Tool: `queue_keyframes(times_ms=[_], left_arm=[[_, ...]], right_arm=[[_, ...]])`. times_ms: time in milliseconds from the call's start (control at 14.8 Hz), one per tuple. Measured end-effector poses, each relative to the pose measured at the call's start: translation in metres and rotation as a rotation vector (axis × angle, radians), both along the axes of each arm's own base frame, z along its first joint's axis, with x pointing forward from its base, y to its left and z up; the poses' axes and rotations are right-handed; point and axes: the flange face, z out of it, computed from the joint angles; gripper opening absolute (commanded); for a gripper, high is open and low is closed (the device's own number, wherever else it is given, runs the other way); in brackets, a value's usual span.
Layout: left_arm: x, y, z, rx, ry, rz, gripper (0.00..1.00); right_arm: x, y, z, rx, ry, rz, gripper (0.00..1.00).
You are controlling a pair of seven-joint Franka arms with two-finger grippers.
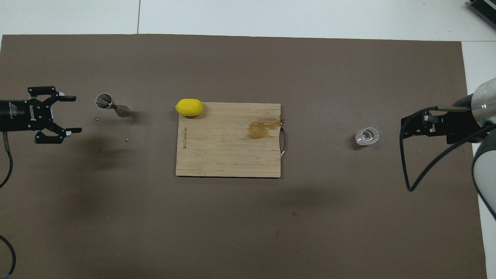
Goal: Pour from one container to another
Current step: 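Move the open left gripper toward the small steel cup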
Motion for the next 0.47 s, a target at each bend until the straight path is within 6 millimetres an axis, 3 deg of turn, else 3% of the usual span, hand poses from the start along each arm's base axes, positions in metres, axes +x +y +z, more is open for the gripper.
queue_keyframes(times_ms=[472], left_arm=[[-0.004,-0.011,-0.025,-0.068,0.008,0.12,1.0]], right_arm=[[0.0,0.0,0.0,0.0,0.0,0.0,1.0]])
